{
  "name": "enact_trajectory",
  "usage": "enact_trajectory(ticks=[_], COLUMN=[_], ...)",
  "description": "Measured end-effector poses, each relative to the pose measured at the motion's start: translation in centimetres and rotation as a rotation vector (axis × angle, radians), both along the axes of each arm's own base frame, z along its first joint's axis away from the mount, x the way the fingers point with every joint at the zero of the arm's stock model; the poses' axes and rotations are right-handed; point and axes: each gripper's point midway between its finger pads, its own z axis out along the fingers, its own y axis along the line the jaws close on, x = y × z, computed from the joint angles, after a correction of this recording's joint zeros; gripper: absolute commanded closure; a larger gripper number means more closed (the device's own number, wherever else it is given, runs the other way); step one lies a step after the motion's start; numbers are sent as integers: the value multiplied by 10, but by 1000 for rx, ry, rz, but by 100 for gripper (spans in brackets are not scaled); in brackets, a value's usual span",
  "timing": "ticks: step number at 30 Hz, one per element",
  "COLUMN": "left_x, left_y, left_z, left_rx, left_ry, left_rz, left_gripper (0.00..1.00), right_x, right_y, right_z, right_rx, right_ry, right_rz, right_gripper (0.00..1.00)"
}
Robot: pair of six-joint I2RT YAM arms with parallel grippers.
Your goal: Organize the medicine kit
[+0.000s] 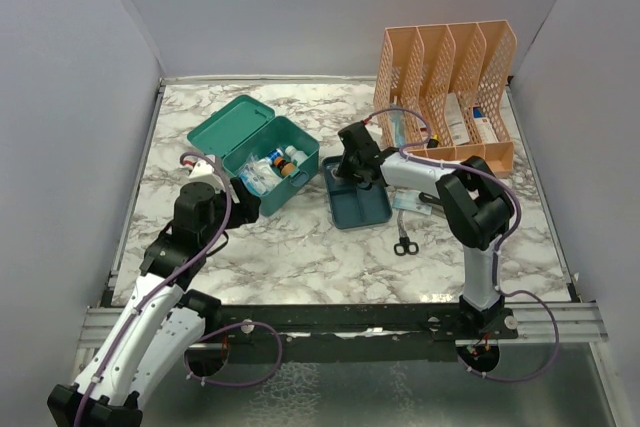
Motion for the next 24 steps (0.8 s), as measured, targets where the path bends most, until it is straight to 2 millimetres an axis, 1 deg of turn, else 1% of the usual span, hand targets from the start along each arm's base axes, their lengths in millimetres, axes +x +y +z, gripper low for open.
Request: enact_trajectory(ticks=[4,8,17,19,24], left_x=[0,0,0,0,-1], left_y=[0,0,0,0,0], left_z=[-2,-1,-1,0,2], left_rx=[2,2,1,1,-3], left_ry=[6,5,4,1,-7], left_rz=[0,0,0,0,0], left_gripper=[30,30,30,30,30], right_x=[1,-5,-22,-31,-60], right_y=[1,-5,-22,-31,-62], right_z=[3,9,51,57,69], right_rx=[9,6,-6,-18,-59], right_ry=[-14,-21,-102,-116,-137], right_rz=[1,5,49,62,56], right_gripper=[68,66,66,66,66])
